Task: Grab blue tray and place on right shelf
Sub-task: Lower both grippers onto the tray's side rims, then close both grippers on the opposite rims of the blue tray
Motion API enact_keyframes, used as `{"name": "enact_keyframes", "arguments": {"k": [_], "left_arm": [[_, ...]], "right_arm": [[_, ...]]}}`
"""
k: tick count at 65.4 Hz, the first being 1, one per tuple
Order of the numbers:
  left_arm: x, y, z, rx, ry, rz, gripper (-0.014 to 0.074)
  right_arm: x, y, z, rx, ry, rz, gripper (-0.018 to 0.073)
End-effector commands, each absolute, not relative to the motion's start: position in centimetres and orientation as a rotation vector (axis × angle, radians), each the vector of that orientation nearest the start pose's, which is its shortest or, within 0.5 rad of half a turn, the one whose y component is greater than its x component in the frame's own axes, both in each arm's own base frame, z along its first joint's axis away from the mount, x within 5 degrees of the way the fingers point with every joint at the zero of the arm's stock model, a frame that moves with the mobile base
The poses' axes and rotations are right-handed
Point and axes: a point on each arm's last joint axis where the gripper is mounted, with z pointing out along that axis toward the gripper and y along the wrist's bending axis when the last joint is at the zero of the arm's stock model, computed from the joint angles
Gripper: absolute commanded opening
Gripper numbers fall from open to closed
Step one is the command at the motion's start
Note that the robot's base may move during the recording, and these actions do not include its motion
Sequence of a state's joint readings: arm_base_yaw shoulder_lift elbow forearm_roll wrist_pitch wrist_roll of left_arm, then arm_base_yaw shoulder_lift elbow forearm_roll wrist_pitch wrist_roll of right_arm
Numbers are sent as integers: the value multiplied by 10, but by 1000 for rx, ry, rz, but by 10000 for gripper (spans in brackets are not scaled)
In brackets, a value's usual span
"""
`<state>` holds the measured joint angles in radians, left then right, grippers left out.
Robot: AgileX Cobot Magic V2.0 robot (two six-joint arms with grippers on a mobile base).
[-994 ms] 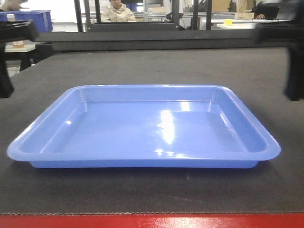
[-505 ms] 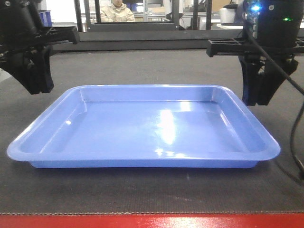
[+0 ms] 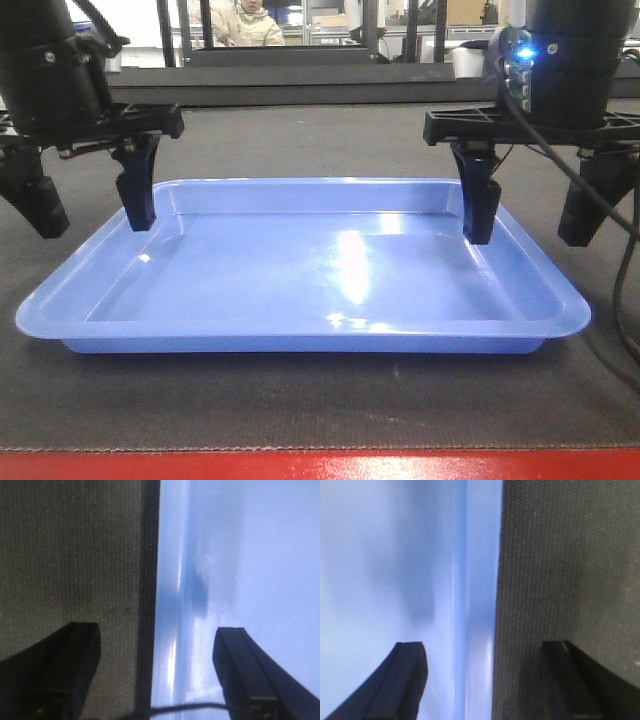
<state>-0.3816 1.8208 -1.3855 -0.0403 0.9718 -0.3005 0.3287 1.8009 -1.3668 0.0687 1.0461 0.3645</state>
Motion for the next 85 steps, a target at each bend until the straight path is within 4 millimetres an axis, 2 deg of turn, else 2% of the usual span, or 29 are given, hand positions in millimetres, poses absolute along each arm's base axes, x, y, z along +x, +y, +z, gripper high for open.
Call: {"name": "enact_keyframes", "arguments": {"k": [1, 25, 42, 52, 57, 70, 75, 79, 85], "left_arm": [[346, -146, 255, 93, 2838, -223, 357], [345, -146, 246, 127, 2895, -196, 357], [347, -152, 238, 91, 2917, -270, 356], [347, -152, 236, 92, 2929, -265, 320], [347, -152, 236, 92, 2925, -267, 307], [348, -152, 236, 92, 2914, -269, 303], [348, -152, 236, 93, 2913, -266, 265], [349, -152, 237, 93, 2911, -267, 203], [349, -152, 237, 93, 2911, -267, 127]], "right_arm": [[342, 123, 257, 102, 2905, 233, 568], [347, 125, 240, 110, 2955, 219, 568], [348, 126, 240, 112, 2945, 228, 568], [348, 126, 240, 112, 2945, 228, 565], [348, 126, 240, 112, 2945, 228, 527], [348, 126, 241, 131, 2942, 231, 353], [348, 126, 241, 134, 2942, 231, 293], [348, 126, 241, 134, 2942, 231, 256], [348, 126, 240, 134, 2943, 231, 228]]}}
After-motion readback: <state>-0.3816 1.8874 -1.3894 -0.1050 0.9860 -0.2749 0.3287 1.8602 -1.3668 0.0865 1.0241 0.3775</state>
